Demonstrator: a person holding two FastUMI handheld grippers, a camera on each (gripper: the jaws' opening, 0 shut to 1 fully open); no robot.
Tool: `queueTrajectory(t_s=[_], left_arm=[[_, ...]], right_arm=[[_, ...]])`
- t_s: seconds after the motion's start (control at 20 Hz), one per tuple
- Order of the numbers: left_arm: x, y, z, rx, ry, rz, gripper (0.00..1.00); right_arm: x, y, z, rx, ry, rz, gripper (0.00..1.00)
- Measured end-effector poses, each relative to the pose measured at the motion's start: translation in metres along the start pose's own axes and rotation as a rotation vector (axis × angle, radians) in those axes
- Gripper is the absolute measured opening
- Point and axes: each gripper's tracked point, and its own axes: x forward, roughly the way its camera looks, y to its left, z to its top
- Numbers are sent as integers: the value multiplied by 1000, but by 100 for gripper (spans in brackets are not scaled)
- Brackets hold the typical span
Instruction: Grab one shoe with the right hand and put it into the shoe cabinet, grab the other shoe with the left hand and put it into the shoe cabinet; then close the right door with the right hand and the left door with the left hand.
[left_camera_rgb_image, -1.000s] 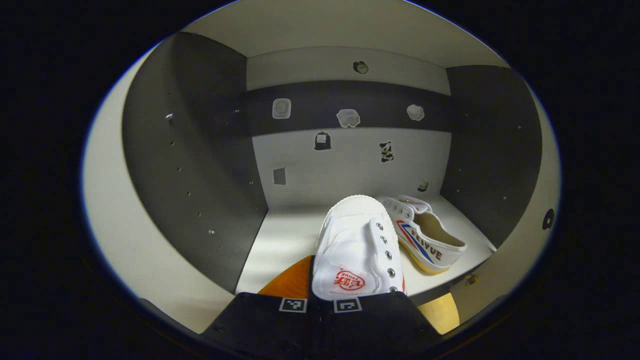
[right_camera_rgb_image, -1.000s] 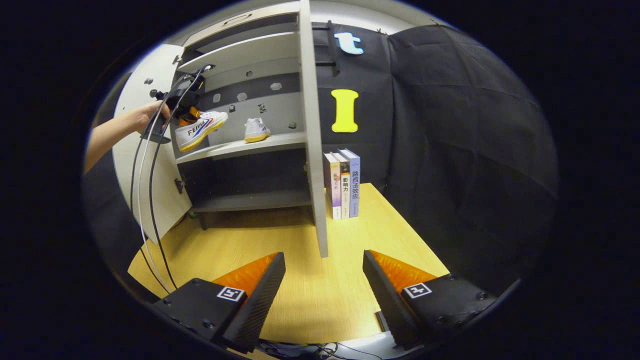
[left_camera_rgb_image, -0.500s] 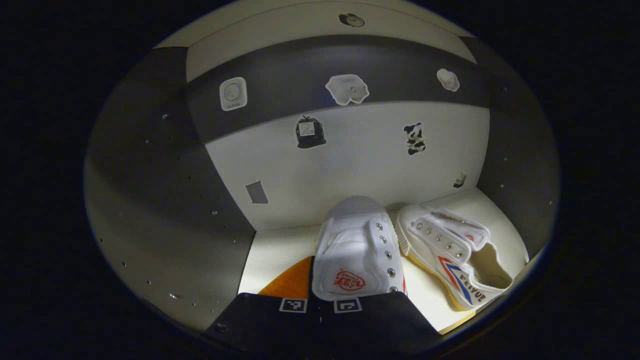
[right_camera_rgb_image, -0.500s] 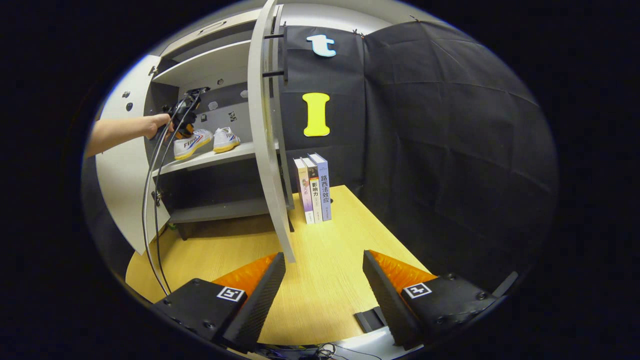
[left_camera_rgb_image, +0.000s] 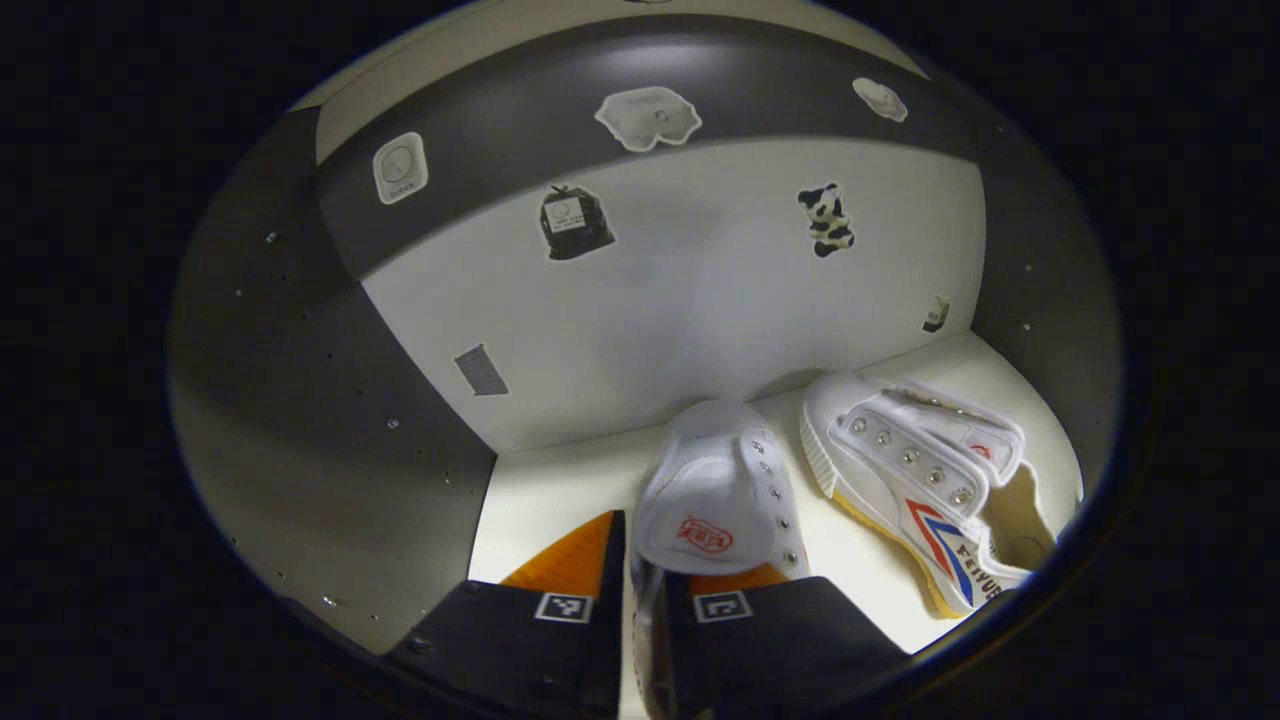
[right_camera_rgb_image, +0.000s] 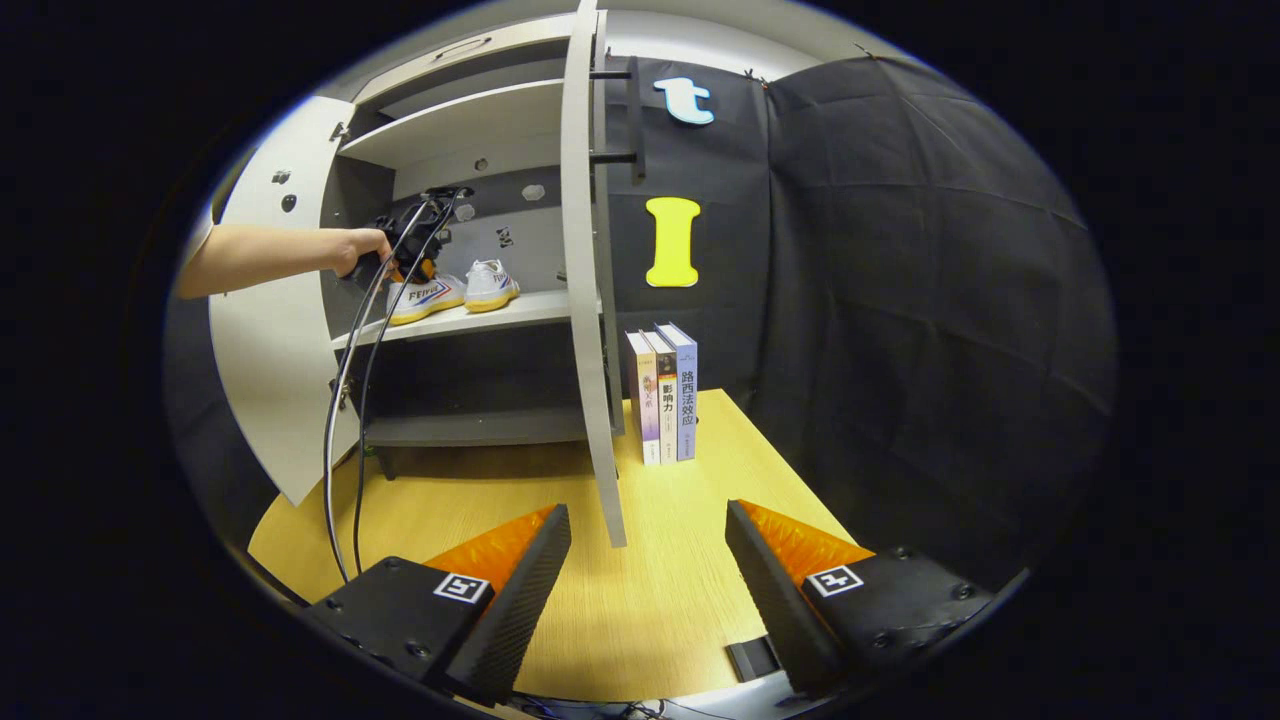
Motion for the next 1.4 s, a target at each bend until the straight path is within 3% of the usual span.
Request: queueTrajectory(t_s=[0.1,0.15,0.2,0.3,0.6,0.9,1.1,1.4], left_arm=[[-24,7,1,3,-47,0,52],[-39,5,2,-15,-83,-18,76],[-59,2,1,-33,-122,-45,75],[-101,-2,-1,-68,-219,-82,100],[-208,-10,-42,-125,-454,-127,96],[-277,-36,-111,-103,-508,-199,96],[-310,-58,-156,-177,-515,-303,96],[-327,-47,-189,-207,-511,-303,97]], right_arm=[[-1,2,12,0,-19,9,99],[-1,2,19,-3,-31,10,99],[-3,1,28,-6,-46,10,99],[-7,-1,51,-2,-82,7,99],[-32,-16,136,12,-228,-28,99],[-43,-40,205,38,-323,-87,98],[-39,-65,251,79,-401,-124,98],[-6,-91,287,23,-398,-144,98]])
